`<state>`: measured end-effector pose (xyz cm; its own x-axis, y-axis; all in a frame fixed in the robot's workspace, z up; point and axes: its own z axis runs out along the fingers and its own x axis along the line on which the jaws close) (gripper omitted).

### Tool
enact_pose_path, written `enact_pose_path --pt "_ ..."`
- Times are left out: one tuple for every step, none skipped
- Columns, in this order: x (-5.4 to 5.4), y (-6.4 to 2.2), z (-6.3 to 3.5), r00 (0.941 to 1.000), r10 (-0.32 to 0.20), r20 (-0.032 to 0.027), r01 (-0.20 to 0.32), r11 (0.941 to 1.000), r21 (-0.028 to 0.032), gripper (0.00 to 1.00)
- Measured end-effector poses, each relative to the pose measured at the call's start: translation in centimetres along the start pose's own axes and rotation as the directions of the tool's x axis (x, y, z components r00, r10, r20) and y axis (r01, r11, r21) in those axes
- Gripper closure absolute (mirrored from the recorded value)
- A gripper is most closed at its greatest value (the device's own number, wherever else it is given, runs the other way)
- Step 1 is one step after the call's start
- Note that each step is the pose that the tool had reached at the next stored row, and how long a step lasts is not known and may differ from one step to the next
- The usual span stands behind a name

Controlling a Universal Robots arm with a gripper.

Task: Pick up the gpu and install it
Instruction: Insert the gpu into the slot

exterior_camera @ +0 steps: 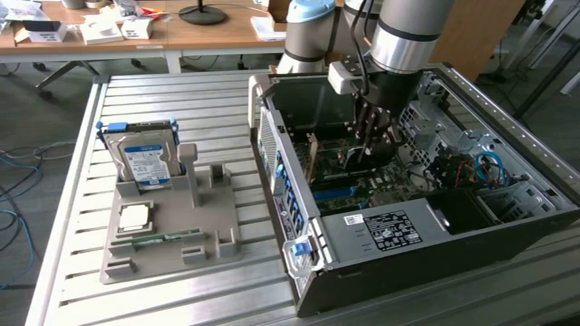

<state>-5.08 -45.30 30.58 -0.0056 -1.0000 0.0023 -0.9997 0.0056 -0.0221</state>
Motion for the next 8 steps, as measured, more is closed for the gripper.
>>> enact_pose_path --pt "0.01 -0.01 0.0 1.0 0.0 0.0001 0.0 1.0 -0.0052 0.74" --pt "0.01 0.0 -0.01 1.0 0.0 0.0001 0.0 0.9999 -0.0101 0.74" --pt "0.0 0.0 -0.01 1.0 0.0 0.0004 0.0 0.9999 -0.0142 0.74" --pt "0.0 0.0 0.0 1.0 0.0 0.0008 0.0 0.9998 -0.0209 0.74" --pt "0.0 0.01 -0.01 1.0 0.0 0.0006 0.0 0.9997 -0.0238 0.74" --pt "0.0 0.01 0.0 1.0 0.0 0.0007 0.0 0.9997 -0.0238 0.74" --pt "0.0 0.01 -0.01 1.0 0.0 0.0007 0.0 0.9997 -0.0239 0.74" --pt "0.0 0.01 0.0 1.0 0.0 0.0007 0.0 0.9997 -0.0238 0.74"
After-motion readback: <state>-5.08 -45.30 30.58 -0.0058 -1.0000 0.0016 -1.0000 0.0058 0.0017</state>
